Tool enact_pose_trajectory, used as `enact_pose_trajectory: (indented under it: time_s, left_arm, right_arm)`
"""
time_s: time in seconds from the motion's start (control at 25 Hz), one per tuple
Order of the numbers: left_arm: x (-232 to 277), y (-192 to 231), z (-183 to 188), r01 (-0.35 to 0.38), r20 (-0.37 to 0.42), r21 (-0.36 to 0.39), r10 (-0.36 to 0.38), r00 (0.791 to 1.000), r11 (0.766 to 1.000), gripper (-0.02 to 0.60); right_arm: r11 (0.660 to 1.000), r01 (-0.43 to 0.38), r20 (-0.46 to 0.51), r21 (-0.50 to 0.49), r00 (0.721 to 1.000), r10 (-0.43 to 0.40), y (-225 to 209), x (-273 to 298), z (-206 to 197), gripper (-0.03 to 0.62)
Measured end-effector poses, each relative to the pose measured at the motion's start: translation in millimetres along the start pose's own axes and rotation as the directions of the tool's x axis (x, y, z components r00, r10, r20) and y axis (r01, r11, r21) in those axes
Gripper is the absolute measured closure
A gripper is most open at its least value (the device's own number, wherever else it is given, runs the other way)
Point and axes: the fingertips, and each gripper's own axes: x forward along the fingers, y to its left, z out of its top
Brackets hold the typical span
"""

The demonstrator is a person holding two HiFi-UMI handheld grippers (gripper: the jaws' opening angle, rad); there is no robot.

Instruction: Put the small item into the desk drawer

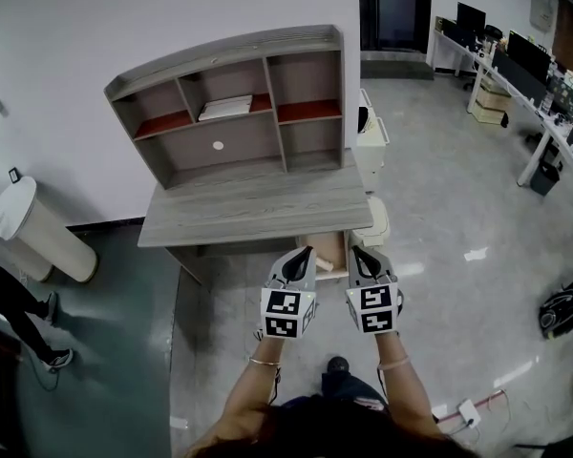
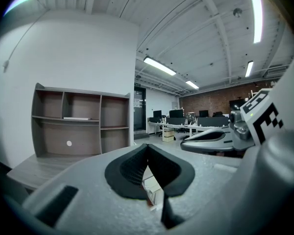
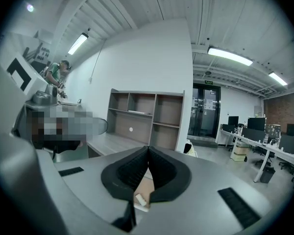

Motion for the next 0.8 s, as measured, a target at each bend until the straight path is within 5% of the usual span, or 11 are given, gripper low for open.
enact_pose_trajectory:
  time_s: [0.8]
  left_arm:
    - [-71.1, -21.4, 46.8, 0.004, 0.076, 0.018, -0.005, 0.997, 1.000, 0.566]
  right_arm:
    - [1.000, 0.003, 0.129, -0.014, 0.992, -0.001, 28.5, -71.7, 54.2, 0.592]
